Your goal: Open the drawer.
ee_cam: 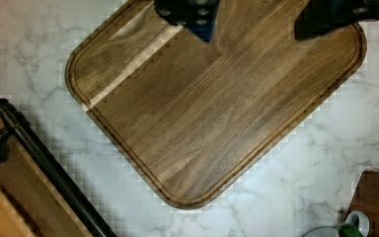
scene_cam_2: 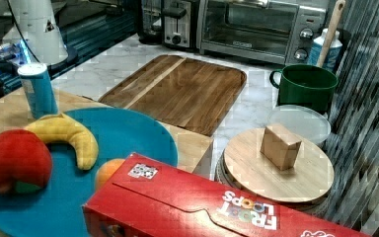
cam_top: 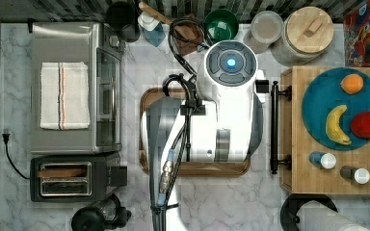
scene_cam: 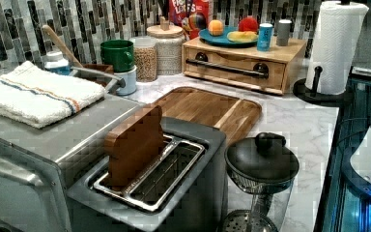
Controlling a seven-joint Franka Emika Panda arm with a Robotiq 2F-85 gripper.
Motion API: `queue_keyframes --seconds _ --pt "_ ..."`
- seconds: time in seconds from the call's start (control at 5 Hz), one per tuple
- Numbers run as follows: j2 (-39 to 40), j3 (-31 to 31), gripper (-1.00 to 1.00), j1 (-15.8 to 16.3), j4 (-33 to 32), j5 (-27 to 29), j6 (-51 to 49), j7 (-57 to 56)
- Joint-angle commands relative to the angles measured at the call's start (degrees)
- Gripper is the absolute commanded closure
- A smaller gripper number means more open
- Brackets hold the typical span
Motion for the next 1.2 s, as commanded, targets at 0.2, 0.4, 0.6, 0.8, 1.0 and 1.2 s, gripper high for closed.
queue_keyframes --seconds 0.2,0.4,0.6,0.8,1.0,1.2 --pt "0.3 0.1 -1.00 -0.1 0.0 0.0 0.0 -0.1" --pt "-0.3 0.0 -1.00 -0.4 -1.9 -0.1 1.8 -2.8" --pt "-1.7 -0.5 -1.00 -1.3 -5.3 -0.8 4.4 -9.3" --pt "-2.1 -1.2 -1.00 -2.8 -6.6 -1.8 4.6 -17.7" --pt "-3.0 -2.3 -1.00 -4.6 -10.3 -1.4 9.5 -26.6" --pt "-2.6 -3.2 -1.00 -6.2 -12.0 -2.2 13.2 -34.7"
